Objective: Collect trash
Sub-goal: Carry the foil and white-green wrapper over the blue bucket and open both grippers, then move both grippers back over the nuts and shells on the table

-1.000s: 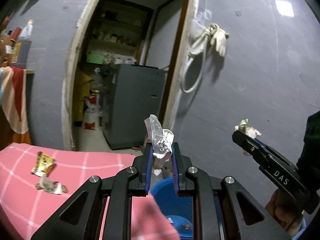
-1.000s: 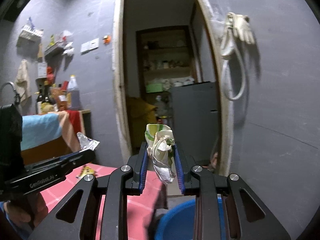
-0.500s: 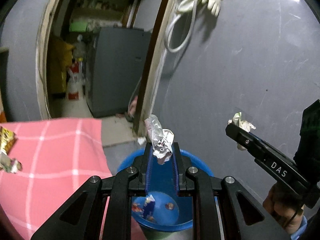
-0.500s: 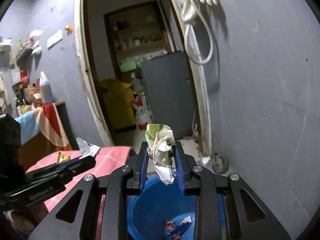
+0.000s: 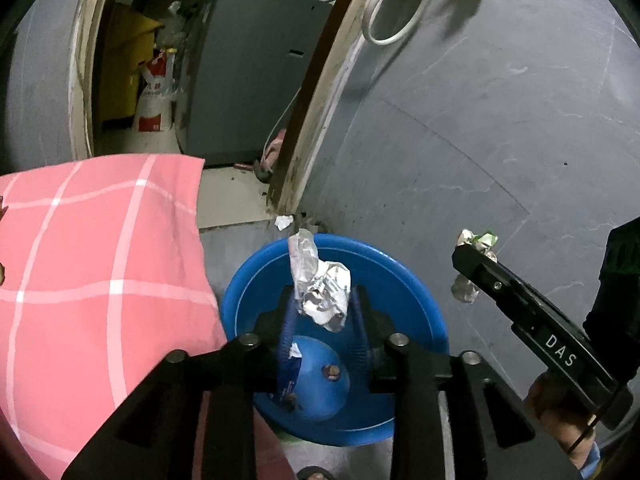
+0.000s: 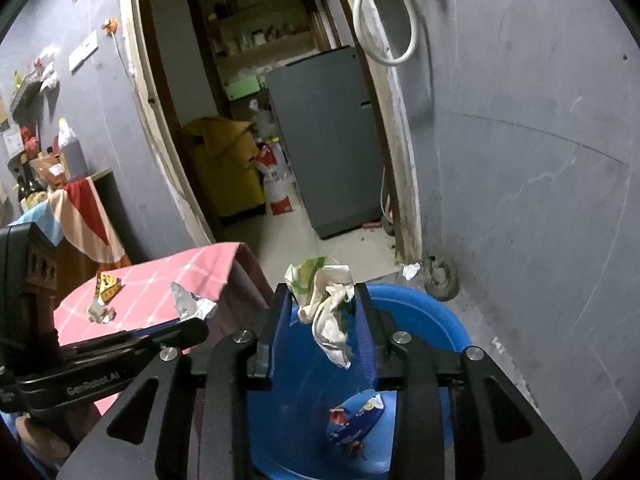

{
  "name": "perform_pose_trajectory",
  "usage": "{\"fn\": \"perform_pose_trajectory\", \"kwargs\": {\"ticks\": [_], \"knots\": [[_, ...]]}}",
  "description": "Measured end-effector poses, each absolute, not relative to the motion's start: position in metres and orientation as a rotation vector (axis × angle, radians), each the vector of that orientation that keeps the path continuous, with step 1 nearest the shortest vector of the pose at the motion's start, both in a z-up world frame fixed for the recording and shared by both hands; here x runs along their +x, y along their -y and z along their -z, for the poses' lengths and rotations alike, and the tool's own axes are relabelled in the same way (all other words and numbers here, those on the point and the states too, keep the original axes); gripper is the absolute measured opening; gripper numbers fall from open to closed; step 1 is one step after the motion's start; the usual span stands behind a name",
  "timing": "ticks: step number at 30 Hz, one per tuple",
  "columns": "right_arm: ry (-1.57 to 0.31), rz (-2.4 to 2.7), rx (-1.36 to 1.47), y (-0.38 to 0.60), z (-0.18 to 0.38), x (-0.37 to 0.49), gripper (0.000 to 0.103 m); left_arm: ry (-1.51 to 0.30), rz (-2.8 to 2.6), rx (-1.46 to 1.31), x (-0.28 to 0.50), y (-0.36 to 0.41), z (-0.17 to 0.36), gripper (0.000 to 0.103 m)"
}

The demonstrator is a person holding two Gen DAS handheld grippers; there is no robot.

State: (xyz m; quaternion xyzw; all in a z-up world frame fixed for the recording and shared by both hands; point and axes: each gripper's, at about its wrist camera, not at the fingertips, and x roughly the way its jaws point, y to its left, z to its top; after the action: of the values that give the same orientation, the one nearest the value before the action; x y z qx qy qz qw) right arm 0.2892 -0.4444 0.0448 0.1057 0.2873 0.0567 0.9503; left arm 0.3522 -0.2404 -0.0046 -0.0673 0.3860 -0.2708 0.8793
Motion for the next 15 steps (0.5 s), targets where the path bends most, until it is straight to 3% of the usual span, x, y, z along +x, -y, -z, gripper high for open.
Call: {"fn": "perform_pose_trajectory", "kwargs": {"ticks": [8,15], "knots": [[-0.591,-0.108,0.227,0.447,-0.043,0.292,0.042,-0.805,0.552,-0.138,0.348,0.238,0.003,0.042],[-0.564,-0.105,0.232,0.446,-0.047,0.29,0.054,-0.735,0.509,-0.176,0.341,0.213,-0.01,0.062]]}}
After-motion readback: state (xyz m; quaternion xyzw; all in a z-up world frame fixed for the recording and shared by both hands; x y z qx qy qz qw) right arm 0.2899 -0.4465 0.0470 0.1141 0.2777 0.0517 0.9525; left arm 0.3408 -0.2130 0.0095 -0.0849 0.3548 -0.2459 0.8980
